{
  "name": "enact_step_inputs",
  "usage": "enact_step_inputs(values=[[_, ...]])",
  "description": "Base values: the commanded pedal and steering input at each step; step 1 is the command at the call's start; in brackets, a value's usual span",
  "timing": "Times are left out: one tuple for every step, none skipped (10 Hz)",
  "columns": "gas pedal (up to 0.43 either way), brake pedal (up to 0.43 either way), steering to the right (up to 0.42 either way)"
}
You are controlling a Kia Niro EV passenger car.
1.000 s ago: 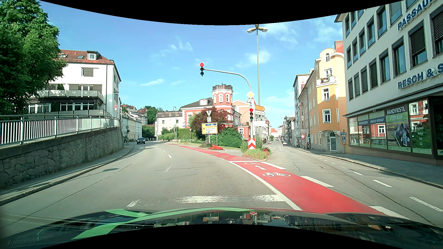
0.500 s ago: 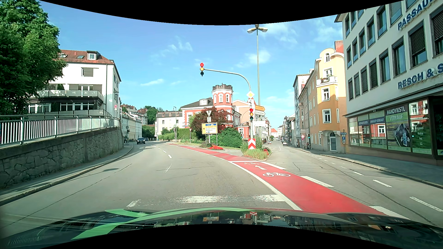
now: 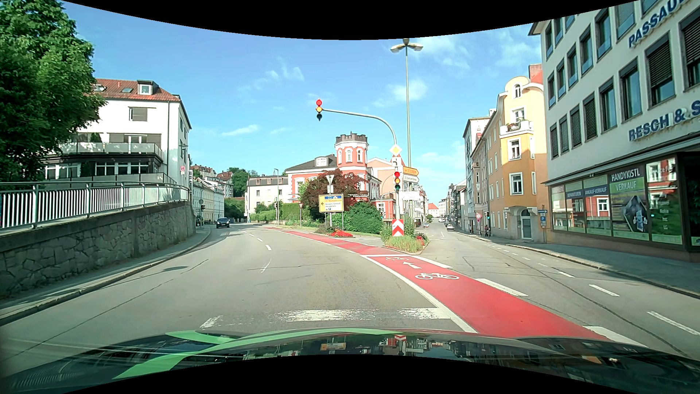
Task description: Follow the waypoints while adhering to traffic rules and regulations
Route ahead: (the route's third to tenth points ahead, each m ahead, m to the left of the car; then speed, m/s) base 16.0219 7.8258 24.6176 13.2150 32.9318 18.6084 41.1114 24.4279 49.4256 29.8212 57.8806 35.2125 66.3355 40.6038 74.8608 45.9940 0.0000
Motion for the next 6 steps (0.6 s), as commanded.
enact_step_inputs(values=[[0.000, 0.000, -0.123], [0.000, 0.000, -0.123], [0.000, 0.000, -0.123], [0.000, 0.000, -0.124], [0.059, 0.000, -0.126], [0.157, 0.000, -0.131]])
